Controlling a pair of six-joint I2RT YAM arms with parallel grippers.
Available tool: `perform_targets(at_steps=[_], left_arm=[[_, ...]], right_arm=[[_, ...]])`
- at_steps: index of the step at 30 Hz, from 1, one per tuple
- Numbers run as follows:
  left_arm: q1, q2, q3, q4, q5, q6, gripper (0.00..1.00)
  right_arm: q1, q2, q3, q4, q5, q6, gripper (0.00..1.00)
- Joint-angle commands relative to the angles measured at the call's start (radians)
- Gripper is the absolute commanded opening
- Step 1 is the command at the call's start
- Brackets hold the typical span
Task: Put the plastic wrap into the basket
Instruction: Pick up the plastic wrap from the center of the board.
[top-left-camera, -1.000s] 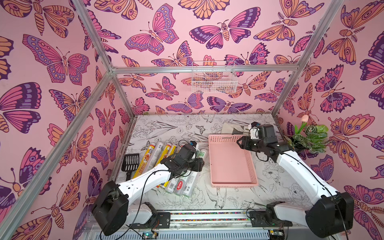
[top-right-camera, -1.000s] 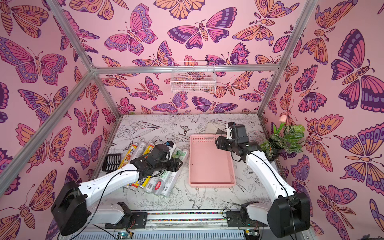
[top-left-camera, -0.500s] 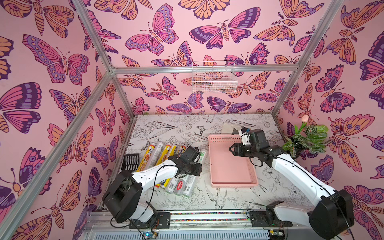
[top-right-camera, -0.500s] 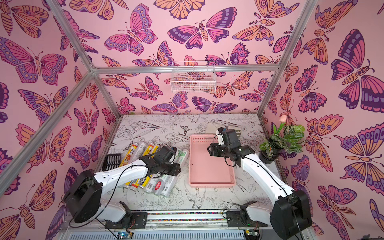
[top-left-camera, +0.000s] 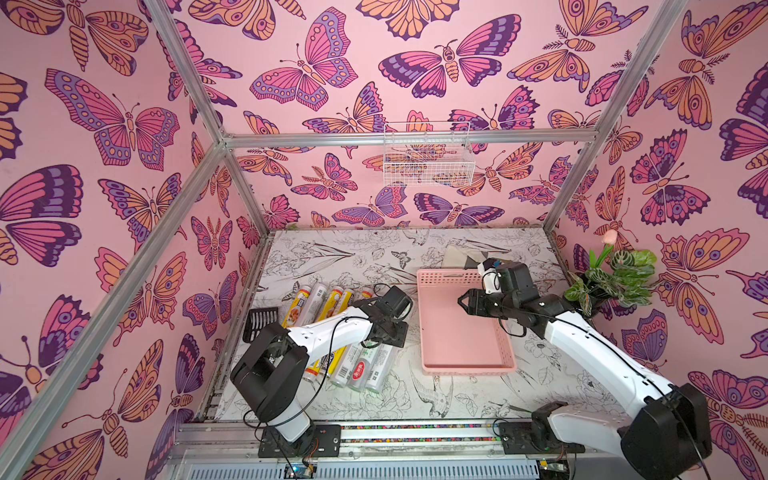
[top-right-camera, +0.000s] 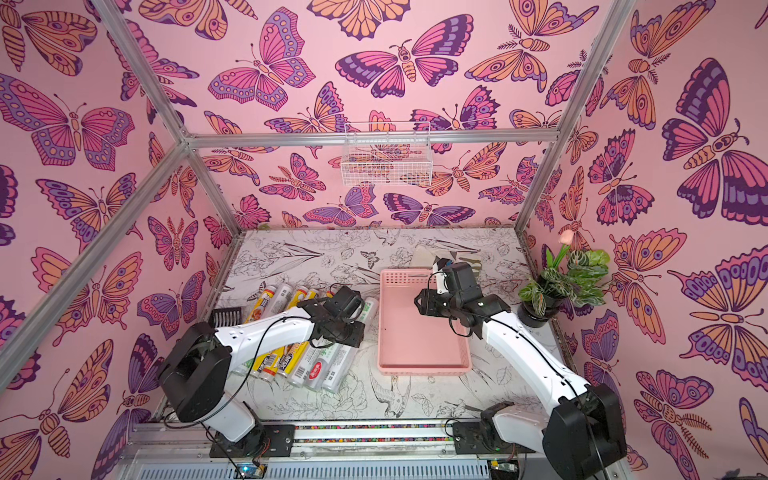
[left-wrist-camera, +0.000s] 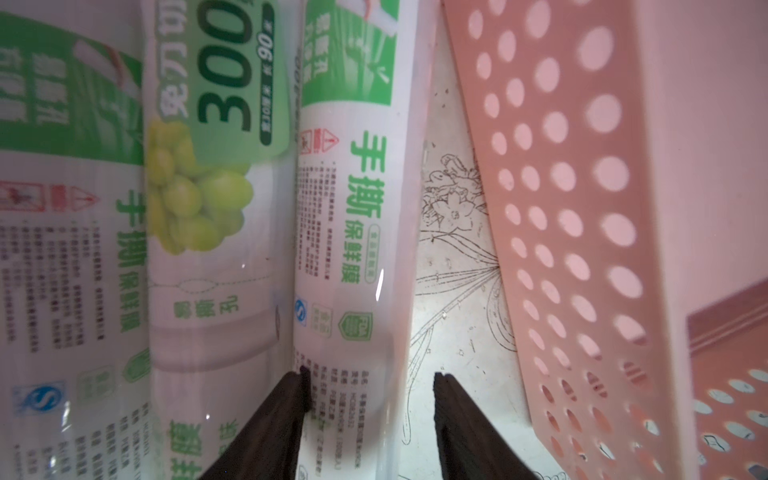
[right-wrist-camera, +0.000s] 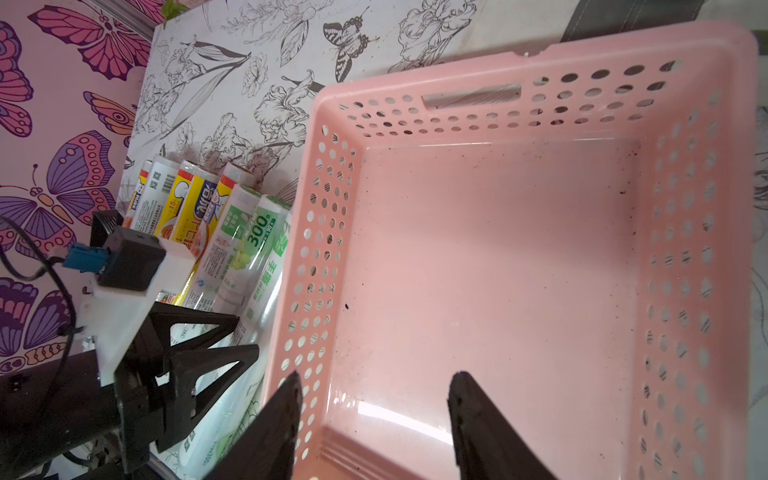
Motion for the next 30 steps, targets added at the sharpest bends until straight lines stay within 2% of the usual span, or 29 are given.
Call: perform_targets(at_steps=[1, 14, 23, 30], left_arm=[[-0.011, 0.032, 0.013, -0.052, -0.02, 0.007, 0.56], [-0.042, 0.081, 0.032, -0.082, -0.093, -0.036, 0.58], [-0.06, 0.101, 0.033, -0.087, -0.109, -0.054, 0.63], [-0.07, 0.127, 0.041, -0.087, -0.119, -0.074, 0.63]], right_arm=[[0.009, -0.02, -0.01, -0.009, 0.021, 0.007, 0.6], [0.009, -0.022, -0.025, -0.003, 0.026, 0.002, 0.62], [0.009, -0.008, -0.031, 0.01, 0.015, 0.011, 0.62], [0.009, -0.004, -0.034, 0.009, 0.014, 0.01, 0.63]])
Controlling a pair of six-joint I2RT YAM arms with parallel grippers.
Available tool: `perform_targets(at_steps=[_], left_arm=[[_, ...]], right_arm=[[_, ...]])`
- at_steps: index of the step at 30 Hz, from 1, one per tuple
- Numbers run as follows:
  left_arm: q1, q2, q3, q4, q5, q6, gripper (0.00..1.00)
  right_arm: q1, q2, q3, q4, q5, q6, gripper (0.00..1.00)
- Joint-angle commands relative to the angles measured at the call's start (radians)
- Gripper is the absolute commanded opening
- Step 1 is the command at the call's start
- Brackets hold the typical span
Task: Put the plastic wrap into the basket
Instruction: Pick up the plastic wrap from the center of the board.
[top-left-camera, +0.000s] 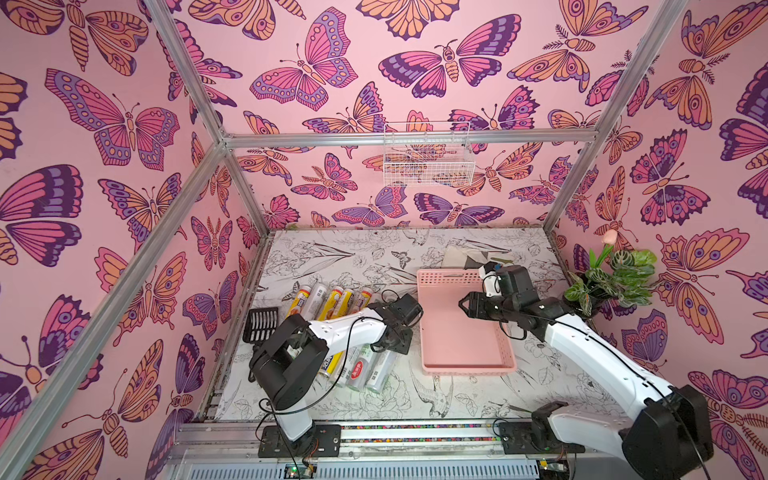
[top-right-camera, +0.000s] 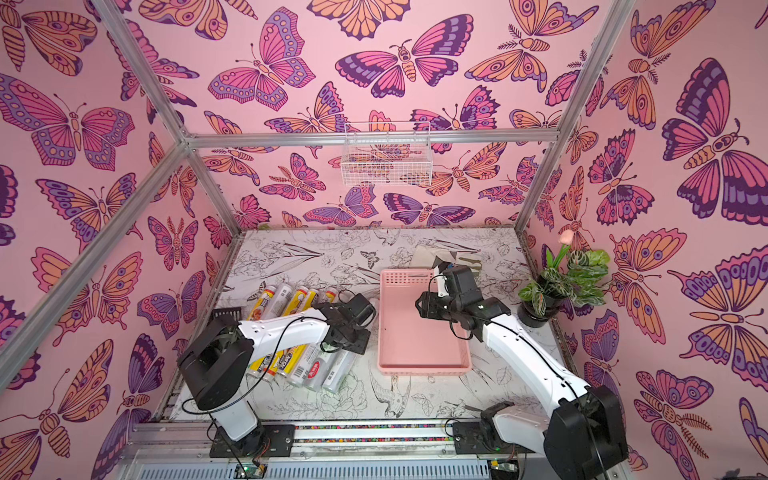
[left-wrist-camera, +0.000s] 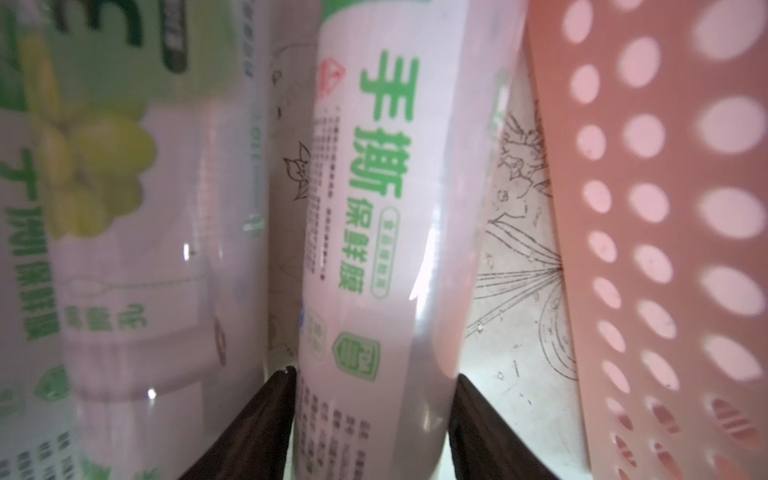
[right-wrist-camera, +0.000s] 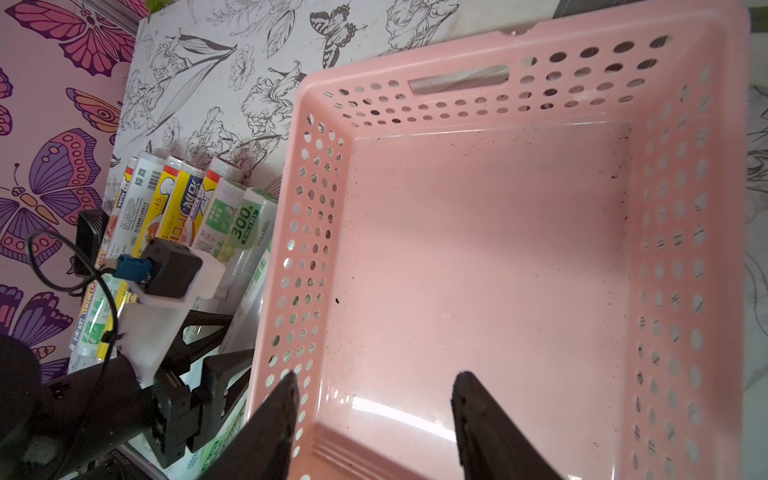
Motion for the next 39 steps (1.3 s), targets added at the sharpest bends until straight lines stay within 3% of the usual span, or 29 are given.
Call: perform_targets(at_steps=[1, 8, 13, 28, 36, 39], left_arm=[[-0.006, 0.027, 0.013, -0.044, -0.028, -0.022, 0.63], [-0.014, 0.047, 0.023, -0.044, -0.033, -0.028, 0.61], [-0.024, 0.031, 0.024, -0.045, -0.031, -0.029, 0.5], [-0.041, -0.2, -0.01, -0.038, -0.117, -0.074, 0.24], [-0.04, -0.298, 0.065, -0.023, -0.128, -0.111, 0.18], [-0.04, -0.304, 0.117, 0.036, -0.079, -0.126, 0.16]], right_arm=[[0.009, 0.005, -0.005, 0.002, 0.0, 0.006, 0.63], [0.009, 0.003, -0.005, -0.004, 0.005, 0.001, 0.63], [0.009, 0.002, -0.007, 0.001, 0.003, 0.007, 0.63], [0.009, 0.002, -0.003, 0.001, 0.007, 0.007, 0.64], [0.009, -0.017, 0.032, -0.028, 0.064, 0.042, 0.64], [0.009, -0.041, 0.038, -0.039, 0.093, 0.069, 0.64]])
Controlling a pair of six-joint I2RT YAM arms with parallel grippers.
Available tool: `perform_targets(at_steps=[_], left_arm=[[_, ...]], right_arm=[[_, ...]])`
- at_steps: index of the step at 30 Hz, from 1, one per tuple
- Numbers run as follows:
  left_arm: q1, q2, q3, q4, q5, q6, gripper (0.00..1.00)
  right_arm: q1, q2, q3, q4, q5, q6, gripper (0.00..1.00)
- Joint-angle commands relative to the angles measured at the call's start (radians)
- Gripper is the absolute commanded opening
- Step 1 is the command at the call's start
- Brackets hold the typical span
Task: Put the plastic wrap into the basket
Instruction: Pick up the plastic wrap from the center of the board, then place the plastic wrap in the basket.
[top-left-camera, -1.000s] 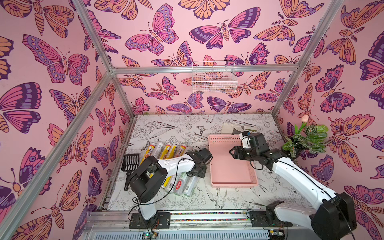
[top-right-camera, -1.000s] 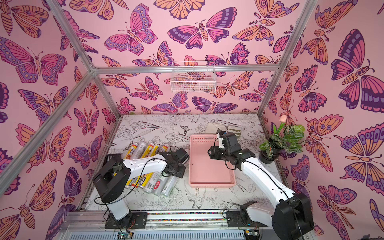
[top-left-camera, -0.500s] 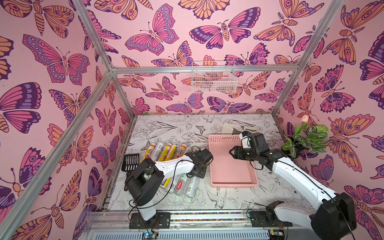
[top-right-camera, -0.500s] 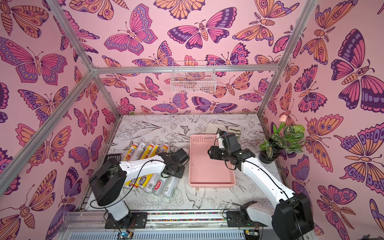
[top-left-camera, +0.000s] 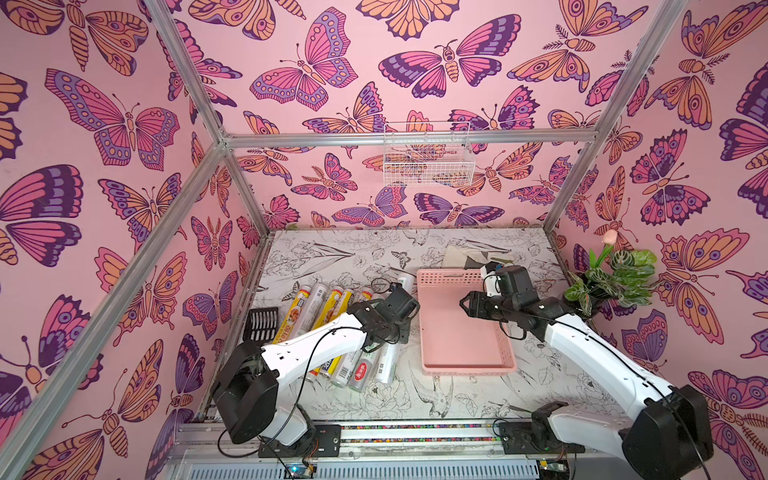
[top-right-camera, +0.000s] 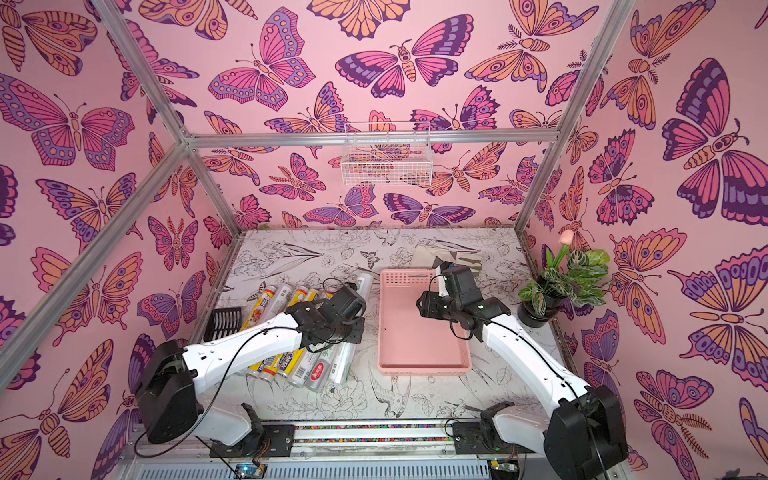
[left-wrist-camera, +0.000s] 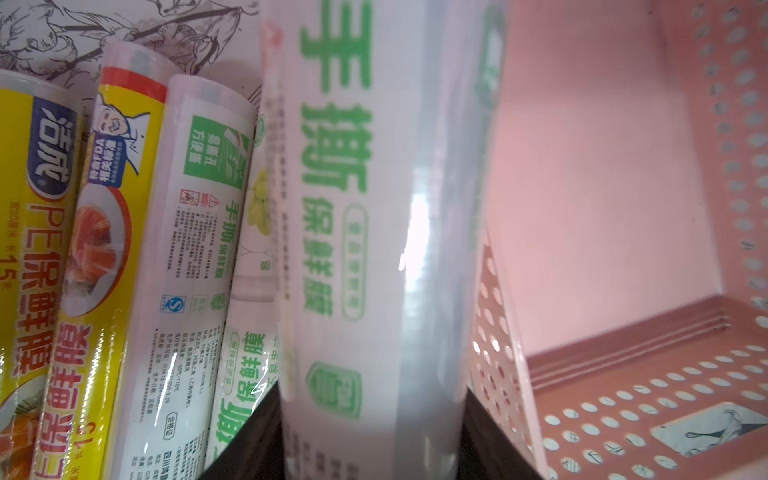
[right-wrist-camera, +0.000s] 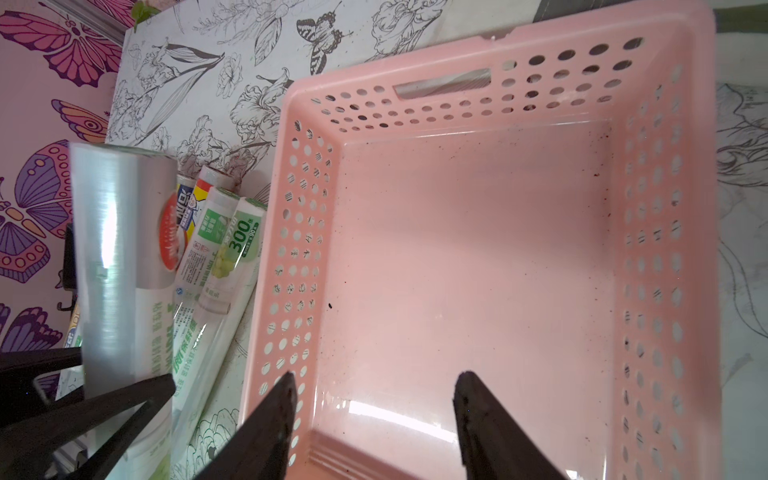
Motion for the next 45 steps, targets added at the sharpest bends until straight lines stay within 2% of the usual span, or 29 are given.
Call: perform_targets(at_steps=[1, 6, 11, 15, 19, 26, 28, 33, 38, 42, 45], left_arm=[[-0.001, -0.038, 0.086, 0.109, 0.031, -0.037, 0.16], [-0.001, 0.027, 0.141, 0.355, 0.178, -0.114, 0.14], [0.004, 0.185, 0.24, 0.543, 0.292, -0.188, 0.12], [0.017, 0.333, 0.359, 0.573, 0.401, -0.239, 0.12], [0.022, 0.443, 0.41, 0.623, 0.465, -0.339, 0.1], [0.016, 0.551, 0.45, 0.648, 0.504, -0.445, 0.07], [0.013, 0.567, 0.459, 0.649, 0.504, -0.461, 0.07], [-0.015, 0.626, 0.499, 0.65, 0.513, -0.501, 0.07], [-0.048, 0.647, 0.514, 0.651, 0.539, -0.519, 0.05], [-0.069, 0.616, 0.478, 0.652, 0.502, -0.509, 0.05], [-0.09, 0.626, 0.483, 0.65, 0.516, -0.507, 0.05]], right_arm=[[0.006, -0.046, 0.036, -0.038, 0.072, 0.046, 0.64], [0.0, -0.109, 0.021, -0.065, 0.217, 0.08, 0.67], [-0.052, -0.181, 0.001, -0.076, 0.294, 0.095, 0.7], [-0.136, -0.213, -0.013, -0.074, 0.253, 0.096, 0.71], [-0.186, -0.206, -0.01, -0.088, 0.19, 0.074, 0.71], [-0.241, -0.136, 0.006, -0.132, -0.012, 0.025, 0.67], [-0.252, -0.109, 0.013, -0.148, -0.037, 0.012, 0.67], [-0.263, -0.075, 0.018, -0.18, 0.005, -0.012, 0.67], [-0.28, -0.061, 0.009, -0.2, 0.111, -0.007, 0.68], [-0.316, -0.063, -0.006, -0.189, 0.116, 0.002, 0.68], [-0.339, -0.061, -0.018, -0.177, 0.103, 0.003, 0.69]])
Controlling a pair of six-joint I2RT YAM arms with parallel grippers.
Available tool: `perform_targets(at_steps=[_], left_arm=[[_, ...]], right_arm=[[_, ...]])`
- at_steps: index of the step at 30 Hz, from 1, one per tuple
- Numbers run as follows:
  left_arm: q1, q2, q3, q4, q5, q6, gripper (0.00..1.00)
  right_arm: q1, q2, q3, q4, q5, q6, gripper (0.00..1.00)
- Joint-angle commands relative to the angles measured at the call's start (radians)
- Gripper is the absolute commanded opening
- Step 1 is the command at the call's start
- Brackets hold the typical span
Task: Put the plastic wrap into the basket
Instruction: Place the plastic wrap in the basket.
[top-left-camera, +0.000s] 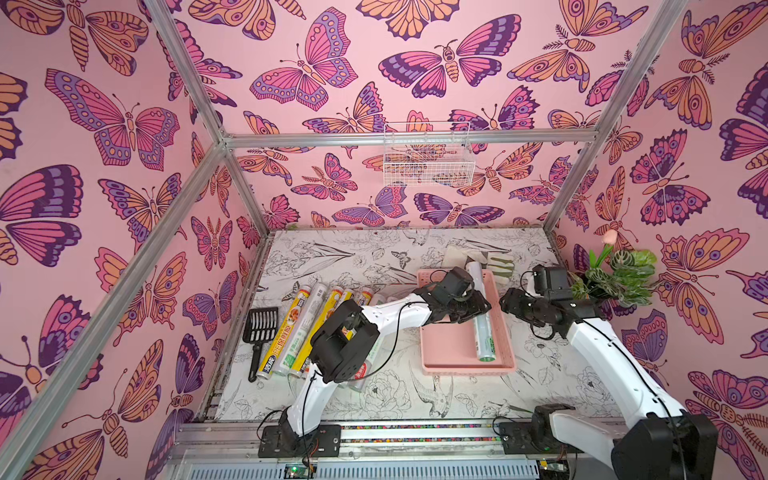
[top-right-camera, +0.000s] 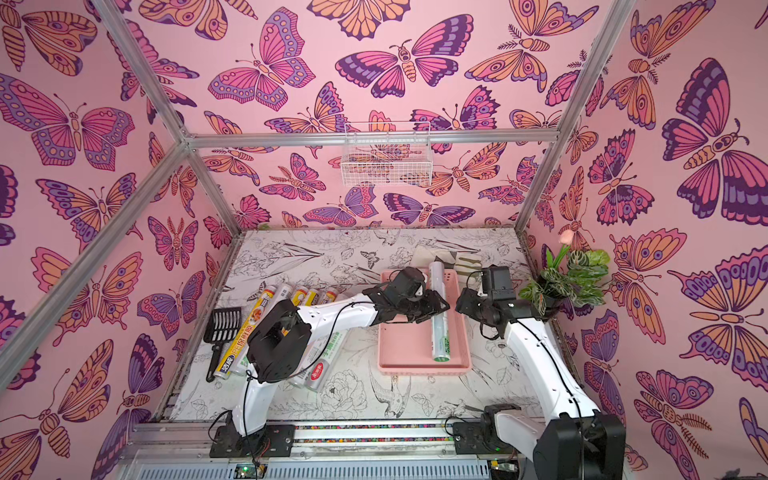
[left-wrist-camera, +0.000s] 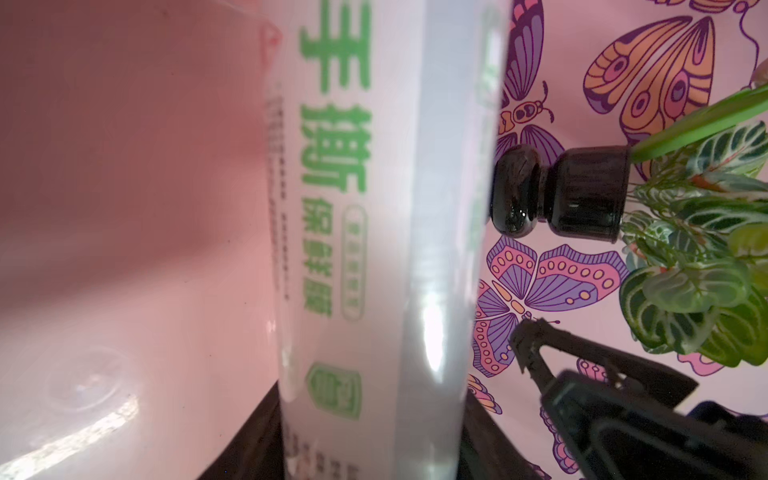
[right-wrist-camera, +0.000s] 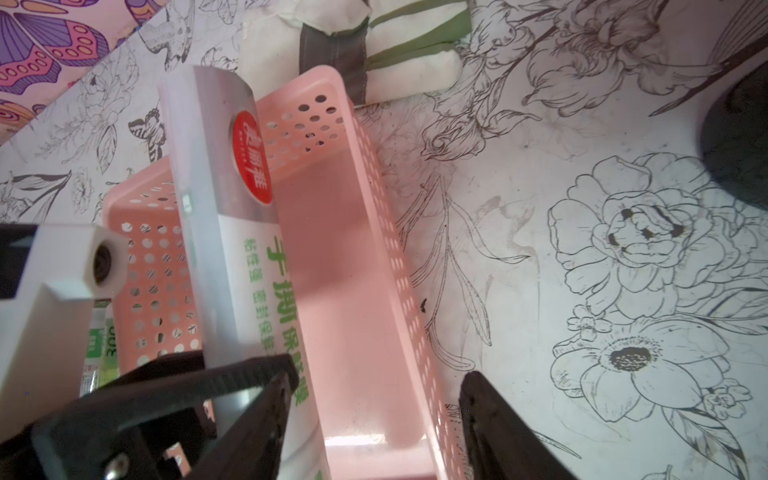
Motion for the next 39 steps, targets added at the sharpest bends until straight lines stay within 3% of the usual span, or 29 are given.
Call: perform_targets(at_steps=[1, 17, 24, 28, 32, 39], left_arm=[[-0.015, -0.02, -0.001, 0.071, 0.02, -0.002, 0.06], [-0.022, 0.07, 0.039, 0.073, 0.019, -0.06, 0.1], [-0.015, 0.113, 0.069, 0.074, 0.021, -0.074, 0.12], [-0.009, 0.143, 0.091, 0.074, 0.045, -0.081, 0.16], [-0.007, 0.166, 0.108, 0.073, 0.055, -0.083, 0.21], [-0.003, 0.184, 0.114, 0.073, 0.067, -0.089, 0.41]], right_arm=[[-0.024, 0.006, -0.015, -0.007, 0.01, -0.005, 0.69], [-0.026, 0.046, -0.039, 0.02, -0.015, 0.015, 0.7], [-0.034, 0.136, -0.047, 0.054, -0.152, 0.032, 0.68], [-0.034, 0.157, -0.069, 0.097, -0.218, 0.061, 0.68], [-0.033, 0.137, -0.096, 0.122, -0.208, 0.093, 0.68], [-0.042, 0.092, -0.109, 0.119, -0.142, 0.109, 0.69]])
